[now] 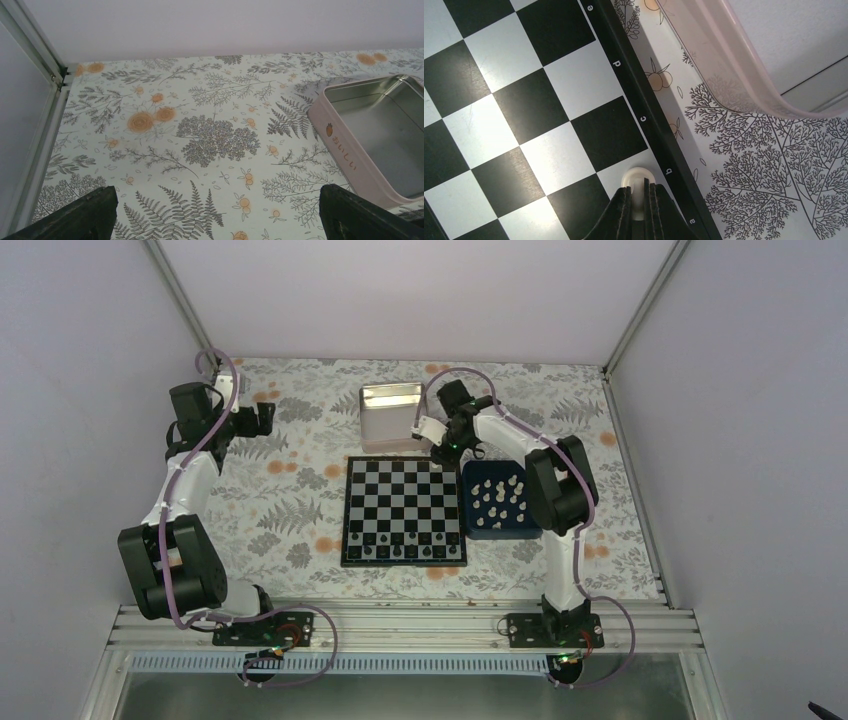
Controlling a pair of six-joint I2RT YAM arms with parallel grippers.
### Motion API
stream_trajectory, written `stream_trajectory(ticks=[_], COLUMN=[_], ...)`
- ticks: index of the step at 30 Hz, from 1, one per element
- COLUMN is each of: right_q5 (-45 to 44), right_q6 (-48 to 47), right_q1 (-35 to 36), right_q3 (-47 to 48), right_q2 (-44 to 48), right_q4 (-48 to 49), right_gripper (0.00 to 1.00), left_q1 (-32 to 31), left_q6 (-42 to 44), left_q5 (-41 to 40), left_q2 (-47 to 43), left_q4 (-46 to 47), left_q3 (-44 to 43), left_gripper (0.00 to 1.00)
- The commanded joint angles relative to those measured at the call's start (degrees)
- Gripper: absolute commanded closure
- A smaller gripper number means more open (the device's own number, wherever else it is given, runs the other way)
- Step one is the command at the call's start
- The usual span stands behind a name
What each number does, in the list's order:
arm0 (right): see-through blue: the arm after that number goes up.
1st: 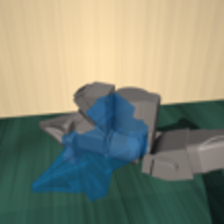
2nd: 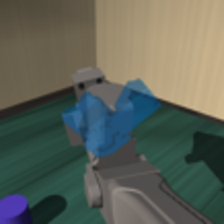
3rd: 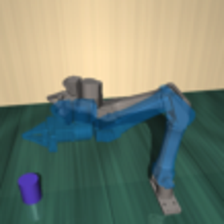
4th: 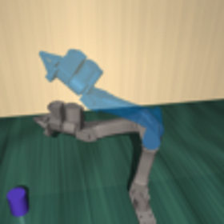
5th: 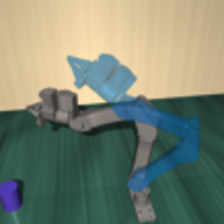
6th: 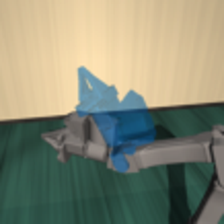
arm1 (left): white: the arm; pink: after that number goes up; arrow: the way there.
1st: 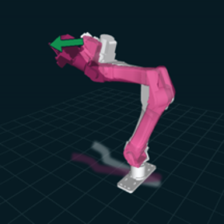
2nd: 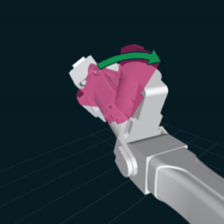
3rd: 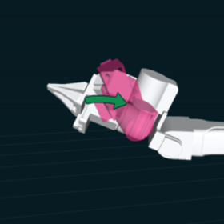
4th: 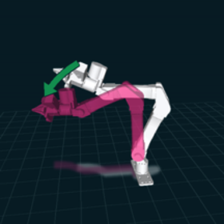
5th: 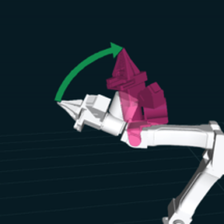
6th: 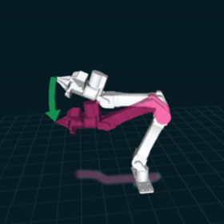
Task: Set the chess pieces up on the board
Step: Place the chess piece on the chessboard, then pick up the chess piece from the storage box.
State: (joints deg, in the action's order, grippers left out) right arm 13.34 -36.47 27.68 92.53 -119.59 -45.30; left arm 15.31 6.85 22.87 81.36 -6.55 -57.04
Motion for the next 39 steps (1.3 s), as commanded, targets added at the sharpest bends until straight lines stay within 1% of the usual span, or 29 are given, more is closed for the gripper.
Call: stream_trajectory(ticks=[1, 5, 8, 12, 17, 21, 25, 27, 31, 34, 39], right_q5=[0.72, 0.4, 0.02, -0.27, -1.44, -2.37, -4.15, -4.57, -2.12, -2.15, -1.13], right_q6=[-0.1, -0.17, 0.0, 0.58, 1.07, 0.37, -1.33, -2.2, -4.58, -5.04, -5.85], right_q1=[0.26, 0.22, 0.21, 0.21, -0.2, -0.99, -2.82, -4.56, -8.17, -9.55, -10.19], right_q3=[-1.57, -2.79, -3.14, -4.07, -4.73, -7.12, -13.57, -17.29, -22.2, -25.01, -26.52], right_q2=[0.59, 1.44, 1.91, 4.34, 10.55, 15.66, 20.74, 22.64, 26.38, 26.7, 24.6], right_q4=[-0.41, -0.1, -0.13, 0.65, -0.24, -2.99, -3.47, -2.93, -2.05, 0.08, 1.76], right_gripper=[0.95, 0.9, 0.8, 0.63, 0.57, 0.57, 0.58, 0.59, 0.64, 0.65, 0.65], left_q1=[0.41, 0.42, 0.39, 0.51, 0.76, 1.09, 1.29, 1.3, 1.29, 1.3, 1.3], left_q6=[0.53, 0.54, 0.53, 0.53, 0.46, 0.38, 0.33, 0.36, 0.45, 0.47, 0.48], left_q5=[1.38, 1.65, 1.89, 1.94, 1.78, 1.86, 2.15, 2.53, 2.93, 3.07, 3.02], left_q2=[-0.33, -0.24, -0.24, -0.31, -0.39, -0.42, -0.42, -0.42, -0.42, -0.43, -0.51], left_q4=[0.22, 0.19, 0.16, 0.14, 0.2, 0.39, 0.47, 0.57, 0.48, 0.48, 0.41], left_q3=[-0.01, -0.01, -0.01, 0.0, 0.06, 0.17, 0.3, 0.34, 0.35, 0.26, 0.26], left_gripper=[0.0, 0.0, 0.0, 0.0, 0.0, 0.0, 0.0, 0.0, 0.0, 0.0, 0.0])
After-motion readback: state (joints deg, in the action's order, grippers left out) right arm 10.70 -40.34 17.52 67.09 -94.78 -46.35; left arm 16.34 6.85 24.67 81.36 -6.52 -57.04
